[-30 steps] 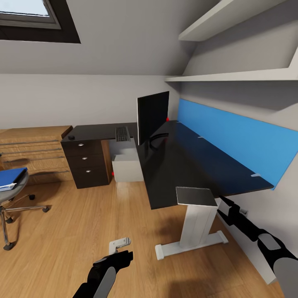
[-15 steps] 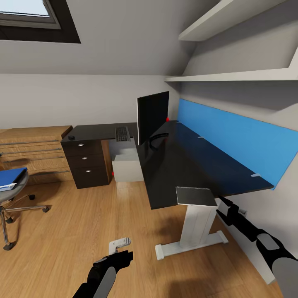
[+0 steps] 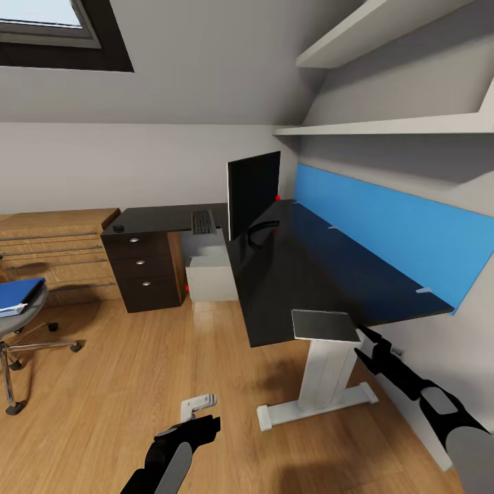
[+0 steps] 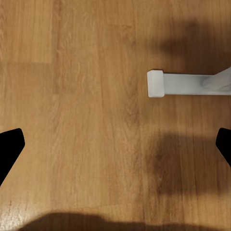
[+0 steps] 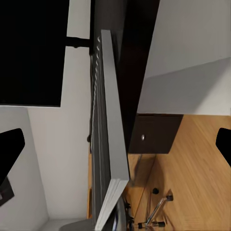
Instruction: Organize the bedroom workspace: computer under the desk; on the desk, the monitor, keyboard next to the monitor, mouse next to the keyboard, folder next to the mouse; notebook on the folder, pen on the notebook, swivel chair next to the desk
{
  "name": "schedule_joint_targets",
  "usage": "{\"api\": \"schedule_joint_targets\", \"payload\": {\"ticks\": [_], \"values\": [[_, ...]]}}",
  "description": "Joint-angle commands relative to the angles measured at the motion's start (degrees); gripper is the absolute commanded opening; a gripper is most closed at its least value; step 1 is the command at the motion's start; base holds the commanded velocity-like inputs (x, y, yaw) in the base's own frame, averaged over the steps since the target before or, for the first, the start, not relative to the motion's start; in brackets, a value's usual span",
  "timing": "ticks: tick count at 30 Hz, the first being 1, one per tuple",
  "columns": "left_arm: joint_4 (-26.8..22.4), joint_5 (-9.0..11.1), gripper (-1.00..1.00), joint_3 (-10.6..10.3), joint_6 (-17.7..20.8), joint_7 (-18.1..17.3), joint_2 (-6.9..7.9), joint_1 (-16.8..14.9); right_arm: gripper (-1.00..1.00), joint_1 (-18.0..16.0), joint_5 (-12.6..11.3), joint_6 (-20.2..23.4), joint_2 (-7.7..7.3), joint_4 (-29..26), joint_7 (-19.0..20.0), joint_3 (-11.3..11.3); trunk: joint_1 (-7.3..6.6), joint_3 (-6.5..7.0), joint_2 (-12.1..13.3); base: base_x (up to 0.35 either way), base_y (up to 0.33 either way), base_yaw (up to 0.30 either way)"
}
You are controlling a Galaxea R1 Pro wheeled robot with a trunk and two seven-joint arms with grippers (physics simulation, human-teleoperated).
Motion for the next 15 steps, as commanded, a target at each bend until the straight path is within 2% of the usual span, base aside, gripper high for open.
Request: {"api": "schedule_joint_targets", "payload": {"ticks": [1,15], "values": [[-0.1,0.6,1.0,-0.1,0.1,0.6,0.01,0.0,1.0,0.0,-0.1,0.3,0.09,0.0,0.0,-0.2,-0.01,-0.05,0.0,0.0,0.0,0.0],[-0.1,0.6,1.0,-0.1,0.1,0.6,0.01,0.0,1.0,0.0,0.0,0.3,0.82,0.0,0.0,-0.1,-0.01,-0.05,0.0,0.0,0.0,0.0]]}}
